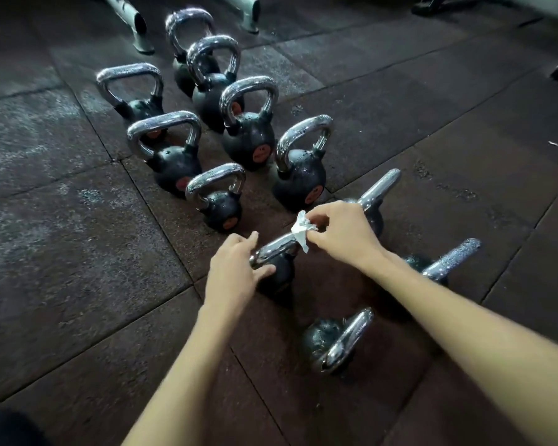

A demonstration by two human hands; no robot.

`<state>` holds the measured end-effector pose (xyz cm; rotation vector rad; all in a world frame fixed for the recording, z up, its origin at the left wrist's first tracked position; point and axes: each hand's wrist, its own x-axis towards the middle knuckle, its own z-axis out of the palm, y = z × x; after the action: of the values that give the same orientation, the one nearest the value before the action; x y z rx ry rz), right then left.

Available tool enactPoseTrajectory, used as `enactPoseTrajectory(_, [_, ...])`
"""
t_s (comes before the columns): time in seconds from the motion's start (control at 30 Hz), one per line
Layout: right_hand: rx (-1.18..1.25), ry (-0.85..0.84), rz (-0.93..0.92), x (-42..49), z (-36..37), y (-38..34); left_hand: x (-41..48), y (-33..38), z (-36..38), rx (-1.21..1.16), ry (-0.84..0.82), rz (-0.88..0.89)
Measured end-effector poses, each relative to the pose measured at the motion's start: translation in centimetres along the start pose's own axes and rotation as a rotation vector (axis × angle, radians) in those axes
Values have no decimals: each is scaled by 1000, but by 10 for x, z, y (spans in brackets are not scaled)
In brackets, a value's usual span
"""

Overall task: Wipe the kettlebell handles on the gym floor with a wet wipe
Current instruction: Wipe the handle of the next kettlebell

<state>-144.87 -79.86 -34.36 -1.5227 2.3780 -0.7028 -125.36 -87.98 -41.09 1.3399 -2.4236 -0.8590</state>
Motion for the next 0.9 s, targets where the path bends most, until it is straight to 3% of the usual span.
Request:
enactPoseTrajectory(0.2, [-161,-195,-187,24,3,-18,10,2,9,-78,68,17])
enactPoseTrajectory(0.5, [57,-338,-431,34,42,5,16,-1,1,-181,19,-115])
enactPoseTrajectory(0.67, [177,-241,-298,41,39,35,29,0,-8,-91,-70,-211])
enactPoseTrajectory(0.83, [166,-174,-366,25,62,23,36,0,-11,-121,-149,-274])
enactPoseTrajectory(0.9, [174,-116,-304,26,63,31,36,6,-12,-117,-152,-283])
